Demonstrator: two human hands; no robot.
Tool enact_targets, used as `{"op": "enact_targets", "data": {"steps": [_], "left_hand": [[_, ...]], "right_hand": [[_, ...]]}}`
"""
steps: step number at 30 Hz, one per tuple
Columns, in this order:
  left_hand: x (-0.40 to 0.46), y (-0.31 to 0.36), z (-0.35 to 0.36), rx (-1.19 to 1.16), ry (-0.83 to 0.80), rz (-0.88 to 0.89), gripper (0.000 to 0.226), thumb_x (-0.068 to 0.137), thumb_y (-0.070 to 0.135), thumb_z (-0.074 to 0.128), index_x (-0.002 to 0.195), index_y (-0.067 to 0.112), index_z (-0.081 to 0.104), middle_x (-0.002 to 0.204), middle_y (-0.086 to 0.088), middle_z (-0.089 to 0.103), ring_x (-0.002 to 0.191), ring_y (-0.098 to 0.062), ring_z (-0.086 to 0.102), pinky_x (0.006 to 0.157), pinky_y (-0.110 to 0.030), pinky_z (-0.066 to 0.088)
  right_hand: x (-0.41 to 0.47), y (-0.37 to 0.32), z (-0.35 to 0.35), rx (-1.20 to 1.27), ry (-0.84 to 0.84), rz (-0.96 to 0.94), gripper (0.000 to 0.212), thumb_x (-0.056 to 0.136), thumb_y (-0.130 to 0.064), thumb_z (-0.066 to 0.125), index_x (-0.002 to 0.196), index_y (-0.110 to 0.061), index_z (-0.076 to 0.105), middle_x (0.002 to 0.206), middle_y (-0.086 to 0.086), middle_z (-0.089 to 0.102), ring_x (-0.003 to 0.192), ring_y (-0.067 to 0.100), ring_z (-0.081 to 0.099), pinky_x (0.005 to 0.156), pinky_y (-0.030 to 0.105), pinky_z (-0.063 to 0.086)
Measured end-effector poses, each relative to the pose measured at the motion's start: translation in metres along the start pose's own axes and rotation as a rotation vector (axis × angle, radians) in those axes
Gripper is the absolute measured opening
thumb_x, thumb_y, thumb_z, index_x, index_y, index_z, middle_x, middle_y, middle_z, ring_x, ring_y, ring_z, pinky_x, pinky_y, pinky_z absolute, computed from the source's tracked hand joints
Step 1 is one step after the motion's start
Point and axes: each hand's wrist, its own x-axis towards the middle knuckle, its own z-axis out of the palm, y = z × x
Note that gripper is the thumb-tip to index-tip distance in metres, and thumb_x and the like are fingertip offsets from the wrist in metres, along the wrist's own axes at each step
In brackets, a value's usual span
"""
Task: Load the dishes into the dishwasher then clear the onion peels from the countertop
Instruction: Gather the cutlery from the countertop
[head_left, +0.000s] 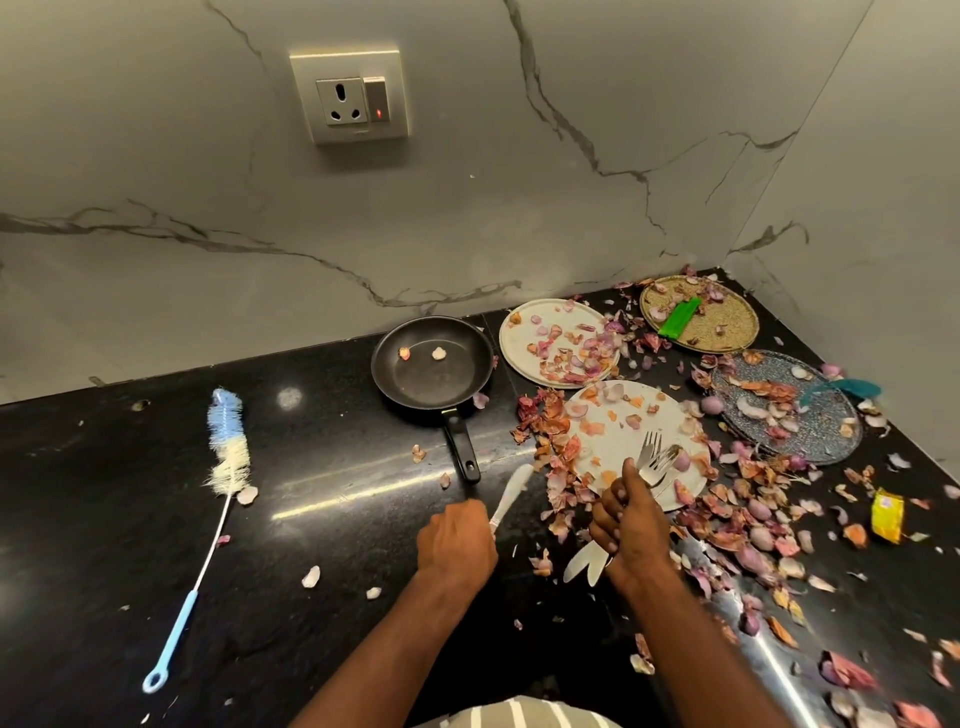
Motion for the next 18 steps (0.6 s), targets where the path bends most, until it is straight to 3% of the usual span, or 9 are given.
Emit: {"op": "enact_targets", "data": {"steps": [6,9,11,16,18], "left_hand": [[0.004,-0.003,-0.005,0.033,-0.095,0.074,0.017,0.095,0.024,0.057,0.105,0.014,0.066,0.105,-0.007,0.067,0.099,-0.028,0.066,0.086,-0.043,0.056],[0.001,-0.005,0.000,0.130,-0.066,0.141,0.031,0.100,0.027,0.052,0.124,0.009,0.060,0.127,-0.016,0.058,0.120,-0.033,0.054,0.099,-0.046,0.050],[-0.006,-0.005,0.003,0.150,-0.028,0.168,0.033,0.103,0.025,0.051,0.132,0.007,0.055,0.133,-0.018,0.057,0.124,-0.034,0.052,0.101,-0.044,0.049],[-0.025,-0.008,0.007,-0.328,0.039,0.179,0.006,0.108,0.027,0.050,0.107,0.026,0.056,0.099,0.006,0.072,0.091,-0.011,0.068,0.083,-0.036,0.056],[-0.032,-0.004,0.005,-0.612,0.000,0.180,0.008,0.109,0.026,0.048,0.104,0.027,0.054,0.086,0.005,0.074,0.075,-0.006,0.069,0.074,-0.034,0.060]], "right_hand": [[0.004,0.009,0.006,-0.010,0.003,0.028,0.042,0.103,-0.045,0.059,0.072,-0.019,0.050,0.056,-0.002,0.028,0.038,0.009,0.019,0.032,0.019,0.017],[0.005,0.011,0.009,-0.023,0.005,0.031,0.039,0.102,-0.044,0.061,0.075,-0.017,0.053,0.057,-0.002,0.030,0.040,0.009,0.022,0.034,0.020,0.017],[0.006,0.012,0.011,-0.043,0.004,0.034,0.036,0.102,-0.043,0.061,0.078,-0.017,0.055,0.059,-0.002,0.033,0.042,0.009,0.023,0.035,0.022,0.016],[-0.008,0.003,0.021,-0.250,-0.007,0.001,0.028,0.100,-0.038,0.066,0.089,-0.015,0.056,0.064,-0.003,0.040,0.042,0.008,0.026,0.035,0.021,0.019],[-0.016,0.003,0.027,-0.403,-0.041,-0.052,0.031,0.097,-0.046,0.070,0.091,-0.016,0.061,0.059,-0.008,0.043,0.041,0.005,0.032,0.037,0.020,0.026]]}}
